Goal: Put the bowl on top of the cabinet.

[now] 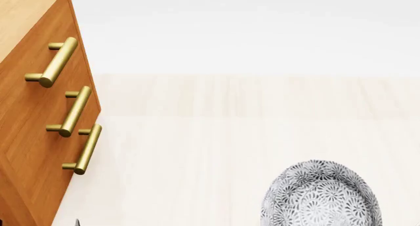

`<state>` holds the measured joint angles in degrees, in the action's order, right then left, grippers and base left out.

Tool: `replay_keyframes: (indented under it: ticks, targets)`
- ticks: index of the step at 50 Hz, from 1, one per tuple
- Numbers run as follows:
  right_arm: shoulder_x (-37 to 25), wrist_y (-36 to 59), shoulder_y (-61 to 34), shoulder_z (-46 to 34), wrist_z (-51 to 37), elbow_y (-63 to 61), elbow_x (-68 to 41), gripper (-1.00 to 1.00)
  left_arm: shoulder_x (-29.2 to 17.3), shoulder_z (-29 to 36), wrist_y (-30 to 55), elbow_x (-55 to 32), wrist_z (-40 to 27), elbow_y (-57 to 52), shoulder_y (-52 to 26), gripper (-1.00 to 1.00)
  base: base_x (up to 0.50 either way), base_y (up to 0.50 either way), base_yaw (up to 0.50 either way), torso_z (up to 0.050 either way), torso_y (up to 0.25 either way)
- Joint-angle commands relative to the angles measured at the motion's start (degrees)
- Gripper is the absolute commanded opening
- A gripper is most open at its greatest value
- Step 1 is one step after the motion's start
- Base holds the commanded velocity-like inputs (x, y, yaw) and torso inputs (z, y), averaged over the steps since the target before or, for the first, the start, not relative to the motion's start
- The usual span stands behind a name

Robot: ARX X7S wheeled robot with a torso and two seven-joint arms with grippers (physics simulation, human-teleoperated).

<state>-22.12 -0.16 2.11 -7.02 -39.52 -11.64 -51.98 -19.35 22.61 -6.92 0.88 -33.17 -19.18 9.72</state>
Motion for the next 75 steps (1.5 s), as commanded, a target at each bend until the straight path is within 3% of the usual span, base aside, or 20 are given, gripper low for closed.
replay_keyframes:
  ticks: [1, 18, 38, 61, 75]
  targets:
    - [-2.9, 2.92, -1.08, -0.98, -6.23, -8.15, 5.58, -1.0, -0.46, -0.13, -0.19, -0.23, -0.27, -0.73, 0.46, 1.0, 0.0, 0.0, 0.0, 0.0, 0.0]
    - [-5.83, 8.52, -4.12, -2.83, -12.71, -15.19, 9.47, -1.0, -1.06, -0.49, -0.74, -0.71, -0.81, -1.46, 1.06, 1.0, 0.0, 0.0, 0.0, 0.0, 0.0]
    - [-6.06, 19.82, -16.88, -8.42, -20.3, -16.88, 15.71, -1.0, -1.68, -0.7, -1.42, -0.86, -1.5, -2.38, 1.86, 1.0, 0.0, 0.0, 0.0, 0.0, 0.001]
    - [-2.37, 30.29, -35.29, -17.39, -19.09, -4.79, 22.17, -1.0, -2.25, -0.88, -1.55, -1.36, -1.96, -2.79, 2.17, 1.0, 0.0, 0.0, 0.0, 0.0, 0.0]
    - [-0.36, 27.93, -39.6, -20.76, -15.75, -0.77, 24.9, -1.0, -2.51, -0.99, -1.58, -1.48, -2.28, -3.06, 2.32, 1.0, 0.0, 0.0, 0.0, 0.0, 0.001]
